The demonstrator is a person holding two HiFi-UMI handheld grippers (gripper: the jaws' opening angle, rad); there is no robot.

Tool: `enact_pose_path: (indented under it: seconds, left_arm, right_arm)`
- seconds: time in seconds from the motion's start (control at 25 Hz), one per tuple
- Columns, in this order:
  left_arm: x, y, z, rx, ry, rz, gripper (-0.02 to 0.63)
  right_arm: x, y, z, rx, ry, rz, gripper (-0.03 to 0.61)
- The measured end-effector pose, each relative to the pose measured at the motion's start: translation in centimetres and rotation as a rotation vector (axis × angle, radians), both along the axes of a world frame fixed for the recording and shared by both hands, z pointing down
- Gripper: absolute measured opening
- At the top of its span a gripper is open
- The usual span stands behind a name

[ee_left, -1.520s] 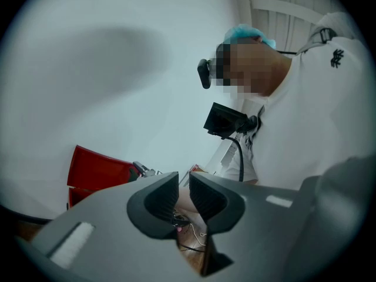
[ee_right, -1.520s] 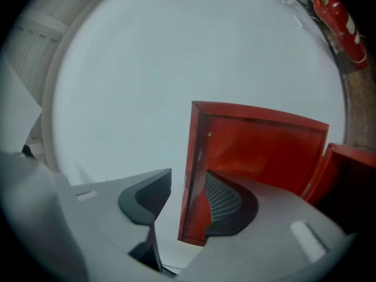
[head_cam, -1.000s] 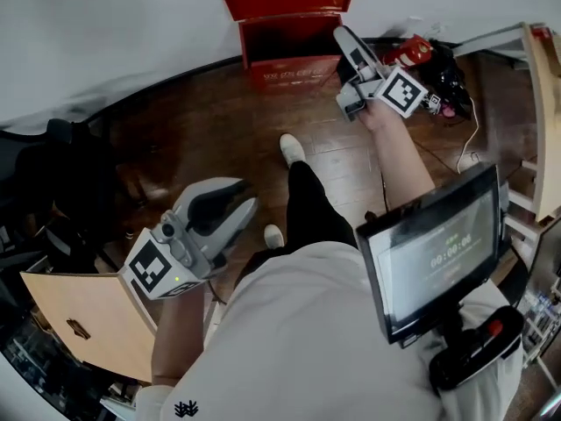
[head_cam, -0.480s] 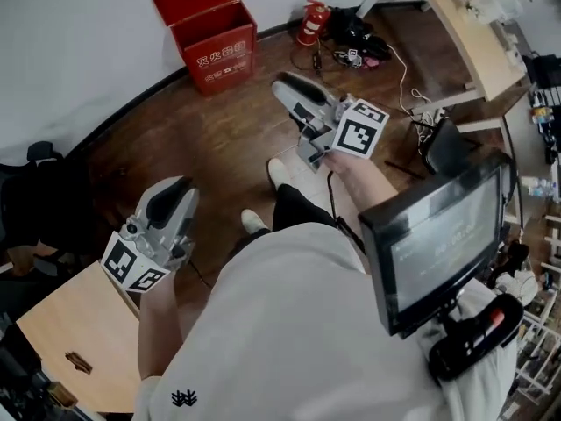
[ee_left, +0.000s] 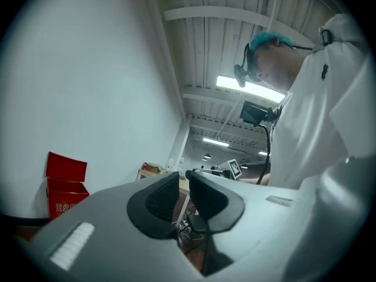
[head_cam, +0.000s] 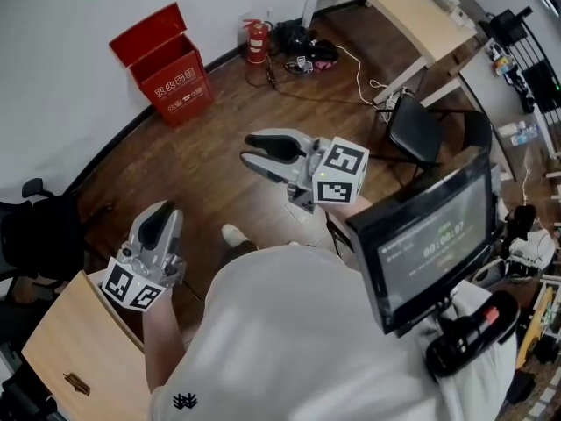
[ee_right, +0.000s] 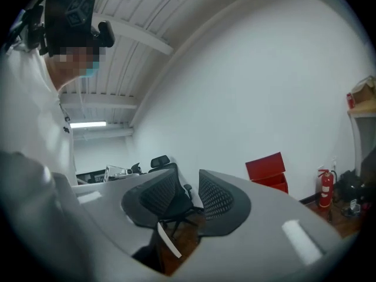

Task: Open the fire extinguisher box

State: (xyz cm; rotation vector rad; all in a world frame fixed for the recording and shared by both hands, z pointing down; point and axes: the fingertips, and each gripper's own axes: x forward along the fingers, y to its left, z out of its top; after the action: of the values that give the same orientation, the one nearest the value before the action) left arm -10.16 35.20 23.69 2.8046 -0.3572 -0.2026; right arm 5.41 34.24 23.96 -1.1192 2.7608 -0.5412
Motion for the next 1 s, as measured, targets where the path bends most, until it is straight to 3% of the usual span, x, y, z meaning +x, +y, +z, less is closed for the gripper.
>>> enact_pose_path:
  seconds: [0.2,0.44,0.8,1.0]
  left_arm:
    - [2.8,5.0,1.7,-0.027,0.035,-0.016,0.052]
    - [4.3,12.1,3.0,-0.031,0.012,-0.005,0.052]
    - [4.3,13.0,3.1,0.001,0.007,-0.013,0.052]
    - [3.2,10.9,4.0,-0.005,0.017,-0.014,0.052]
  right_arm:
    - [1.9,6.6,1.5,0.030,0.075,-0.013,0.118]
    - [4.1,14.1,2.2,0.055,0.113,0.011,0.117]
    - [4.0,14.5,2.6,0.091,0.146,0.005,0.104]
    - [2.6,12.3,3.4,0.090,0.165,-0.002,0.101]
